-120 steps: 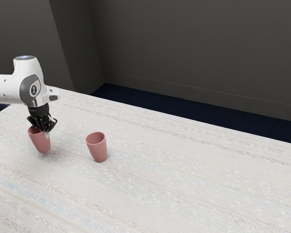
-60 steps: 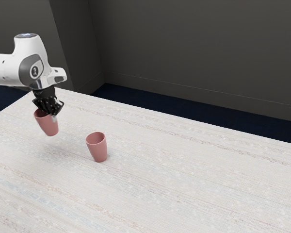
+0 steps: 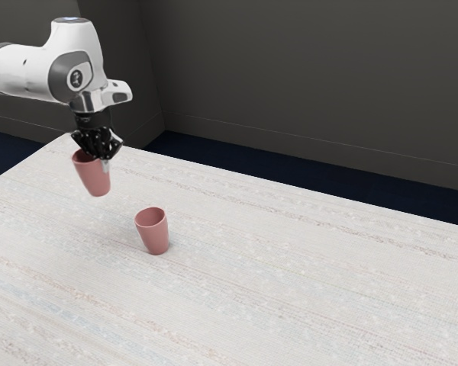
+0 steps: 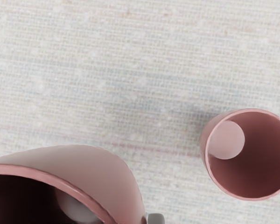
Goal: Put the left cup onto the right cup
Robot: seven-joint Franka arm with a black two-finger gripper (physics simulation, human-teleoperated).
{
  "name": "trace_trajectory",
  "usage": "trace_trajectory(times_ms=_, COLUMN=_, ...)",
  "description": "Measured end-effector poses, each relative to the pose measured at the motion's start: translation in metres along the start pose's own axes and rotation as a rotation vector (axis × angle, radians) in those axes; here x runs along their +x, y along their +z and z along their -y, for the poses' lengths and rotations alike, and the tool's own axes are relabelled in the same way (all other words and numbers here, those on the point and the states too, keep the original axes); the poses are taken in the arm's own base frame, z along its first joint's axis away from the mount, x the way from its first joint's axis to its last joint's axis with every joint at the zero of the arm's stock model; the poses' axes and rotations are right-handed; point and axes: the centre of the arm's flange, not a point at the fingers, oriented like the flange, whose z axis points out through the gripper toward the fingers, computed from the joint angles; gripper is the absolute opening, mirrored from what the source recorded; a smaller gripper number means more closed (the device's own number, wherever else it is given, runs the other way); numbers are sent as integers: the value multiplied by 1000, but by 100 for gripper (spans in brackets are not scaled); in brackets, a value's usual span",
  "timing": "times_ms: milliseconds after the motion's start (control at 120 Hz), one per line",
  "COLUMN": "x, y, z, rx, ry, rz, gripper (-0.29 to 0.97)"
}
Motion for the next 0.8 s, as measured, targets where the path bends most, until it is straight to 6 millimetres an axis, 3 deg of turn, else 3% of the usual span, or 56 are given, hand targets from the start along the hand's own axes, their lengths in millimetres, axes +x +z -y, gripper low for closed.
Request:
trace_trajectory(times_ms=150, x=3, y=-7, z=-35, rx=-5, ry=5, rz=17, gripper=-10)
trace_trajectory(times_ms=383, x=14, y=3, z=-69, rx=-16, ry=-21, rz=45, gripper=-10)
trace_trajectory(times_ms=800, x=27, y=29, z=-86, rx=-27, ry=-102, rz=88, gripper=-10)
